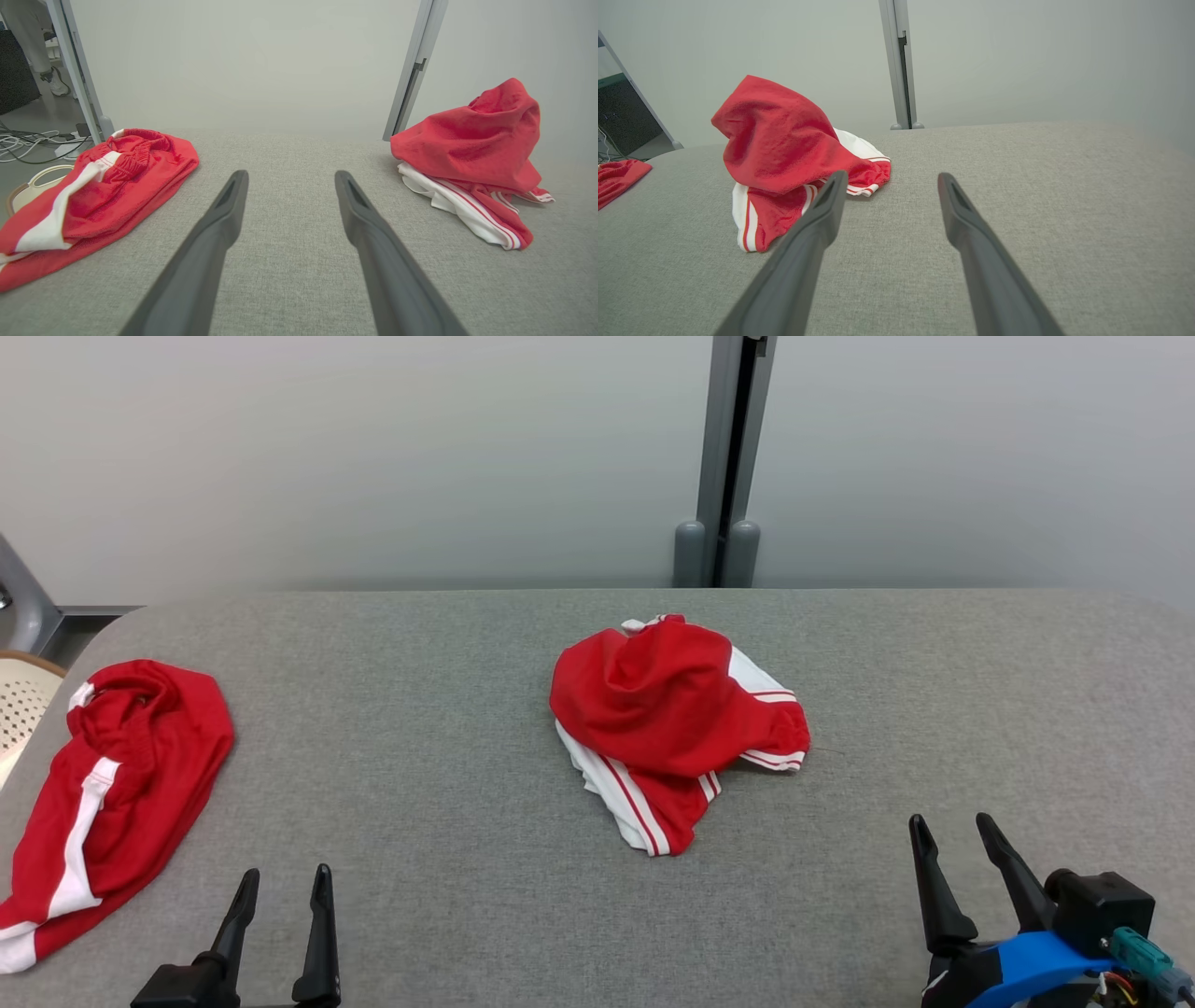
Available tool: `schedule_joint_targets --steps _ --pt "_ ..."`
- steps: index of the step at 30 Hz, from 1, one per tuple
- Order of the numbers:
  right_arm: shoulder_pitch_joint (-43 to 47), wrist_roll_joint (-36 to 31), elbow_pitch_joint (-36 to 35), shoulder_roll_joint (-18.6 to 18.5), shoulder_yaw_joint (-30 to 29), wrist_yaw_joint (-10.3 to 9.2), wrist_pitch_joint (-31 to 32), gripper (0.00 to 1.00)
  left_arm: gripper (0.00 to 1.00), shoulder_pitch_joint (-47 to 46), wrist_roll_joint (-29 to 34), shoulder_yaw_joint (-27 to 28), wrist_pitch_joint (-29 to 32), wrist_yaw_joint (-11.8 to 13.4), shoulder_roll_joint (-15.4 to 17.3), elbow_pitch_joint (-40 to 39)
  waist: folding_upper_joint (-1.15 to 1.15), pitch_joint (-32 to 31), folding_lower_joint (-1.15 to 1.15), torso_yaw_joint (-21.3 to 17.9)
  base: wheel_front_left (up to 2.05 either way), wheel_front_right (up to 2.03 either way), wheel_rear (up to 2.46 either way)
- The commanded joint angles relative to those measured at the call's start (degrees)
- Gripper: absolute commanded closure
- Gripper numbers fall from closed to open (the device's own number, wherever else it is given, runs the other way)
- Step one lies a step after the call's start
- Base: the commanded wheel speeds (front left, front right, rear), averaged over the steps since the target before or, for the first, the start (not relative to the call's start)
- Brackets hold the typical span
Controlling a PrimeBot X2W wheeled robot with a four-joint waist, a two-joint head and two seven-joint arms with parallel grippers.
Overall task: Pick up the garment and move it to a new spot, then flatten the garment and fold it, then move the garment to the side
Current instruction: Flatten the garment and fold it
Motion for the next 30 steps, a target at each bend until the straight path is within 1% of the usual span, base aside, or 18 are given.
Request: schedule_joint_targets --steps 1,7,12,16,19,21,25,28,30 --pt "0.7 -0.1 0.2 -0.2 -0.1 0.03 -0.1 0.00 0.00 -1.0 0.0 0.1 -0.2 -0.2 0.3 0.2 0.00 -0.1 0.01 -0.4 0.00 0.00 0.00" --pt "0.2 0.4 0.5 -0.2 -0.1 0.03 -0.4 0.00 0.00 -0.7 -0.6 0.3 -0.2 -0.1 0.0 0.8 0.00 -0.1 0.01 -1.2 0.00 0.00 0.00" --pt "-0.3 0.7 0.7 -0.2 0.2 0.03 -0.5 0.00 0.00 -1.5 -0.3 -0.4 -0.2 -0.2 -0.1 1.1 0.00 0.2 0.01 -1.0 0.00 0.00 0.00" --pt "-1.6 2.1 0.9 -0.2 0.6 0.03 -0.6 0.00 0.00 -2.3 -0.1 -0.6 -0.2 0.0 -0.1 0.9 0.00 1.0 0.01 -0.7 0.00 0.00 0.00" --pt "-3.7 3.4 1.7 -0.2 1.5 0.03 0.5 0.00 0.00 -2.9 -0.2 -0.7 -0.2 0.1 -0.2 0.7 0.00 1.8 0.01 -0.5 0.00 0.00 0.00" --pt "-6.1 4.2 3.0 -0.2 2.2 0.03 2.5 0.00 0.00 -3.6 -0.2 -1.0 -0.2 0.0 -0.3 0.7 0.00 2.7 0.01 -0.2 0.00 0.00 0.00" --pt "-14.0 5.3 7.8 -0.2 2.3 0.03 9.7 0.00 0.00 -5.1 -0.3 -1.6 -0.2 -0.1 -0.6 0.4 0.00 5.2 0.01 0.6 0.00 0.00 0.00" --pt "-21.2 6.5 14.0 -0.2 0.6 0.03 14.6 0.00 0.00 -6.4 -0.2 -2.3 -0.2 -0.3 -1.0 0.0 0.00 7.5 0.01 1.8 0.00 0.00 0.00" --pt "-26.4 5.9 19.4 -0.2 -1.6 0.03 17.2 0.00 0.00 -7.7 -0.5 -2.9 -0.2 -0.5 -1.4 0.0 0.00 9.2 0.01 3.0 0.00 0.00 0.00"
